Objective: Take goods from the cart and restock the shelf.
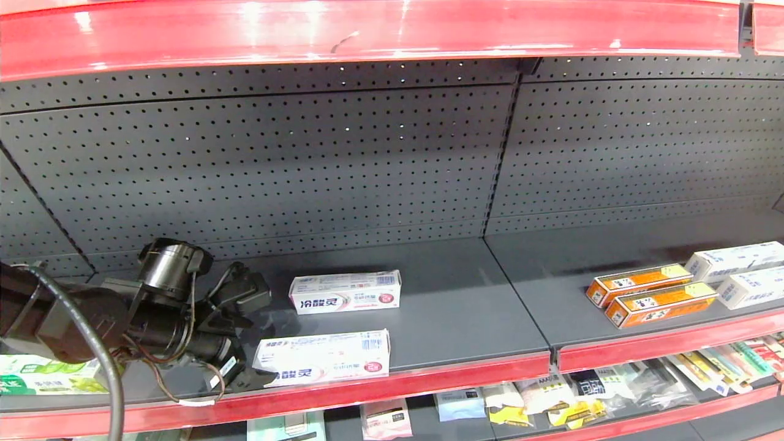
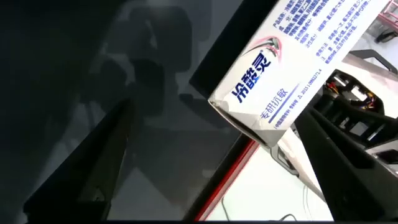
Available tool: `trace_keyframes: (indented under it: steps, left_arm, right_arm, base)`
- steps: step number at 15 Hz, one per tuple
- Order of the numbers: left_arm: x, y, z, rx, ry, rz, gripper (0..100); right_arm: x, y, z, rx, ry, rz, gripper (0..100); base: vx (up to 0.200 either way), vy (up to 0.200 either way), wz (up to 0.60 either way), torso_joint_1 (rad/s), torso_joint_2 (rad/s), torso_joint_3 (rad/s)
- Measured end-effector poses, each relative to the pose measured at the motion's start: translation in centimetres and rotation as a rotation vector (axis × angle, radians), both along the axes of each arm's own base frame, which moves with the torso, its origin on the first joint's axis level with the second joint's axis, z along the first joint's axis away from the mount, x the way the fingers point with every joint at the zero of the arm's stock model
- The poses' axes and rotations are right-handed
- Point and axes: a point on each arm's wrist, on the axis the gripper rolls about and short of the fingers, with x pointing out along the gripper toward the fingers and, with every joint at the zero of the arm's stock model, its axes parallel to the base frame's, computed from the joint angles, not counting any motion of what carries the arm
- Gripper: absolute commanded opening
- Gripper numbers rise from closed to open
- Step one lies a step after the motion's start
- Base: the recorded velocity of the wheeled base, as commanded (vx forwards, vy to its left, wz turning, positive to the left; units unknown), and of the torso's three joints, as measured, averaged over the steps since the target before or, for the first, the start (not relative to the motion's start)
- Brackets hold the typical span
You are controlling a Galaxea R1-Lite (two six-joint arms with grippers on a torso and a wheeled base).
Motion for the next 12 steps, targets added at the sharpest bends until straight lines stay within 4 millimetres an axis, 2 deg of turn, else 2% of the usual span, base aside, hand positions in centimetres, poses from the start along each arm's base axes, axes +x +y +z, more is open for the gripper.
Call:
trace_keyframes:
  steps: [3, 7, 10, 12]
  left_arm:
    - [-1.0, 0.6, 0.2, 0.001, 0.011, 0.020, 100]
    - [-2.2, 2.6, 1.0, 0.001, 0.010, 0.103, 100]
    - [-1.4, 3.7, 1.6, -0.010, -0.002, 0.212, 100]
    - [-0.1, 3.9, 1.6, -0.004, -0.013, 0.263, 100]
  right_arm:
    - [0.0, 0.0, 0.0, 0.000, 0.000, 0.001, 100]
    - [0.0, 0.0, 0.0, 0.000, 0.000, 0.000, 100]
    - [0.0, 0.0, 0.0, 0.000, 0.001, 0.000, 100]
    - [0.0, 0.0, 0.0, 0.000, 0.000, 0.000, 100]
  base:
    - [0.000, 0.000, 0.00, 0.000, 0.00, 0.000]
    - [0.000, 0.000, 0.00, 0.000, 0.00, 0.000]
    - [0.000, 0.000, 0.00, 0.000, 0.00, 0.000]
    - [0.000, 0.000, 0.00, 0.000, 0.00, 0.000]
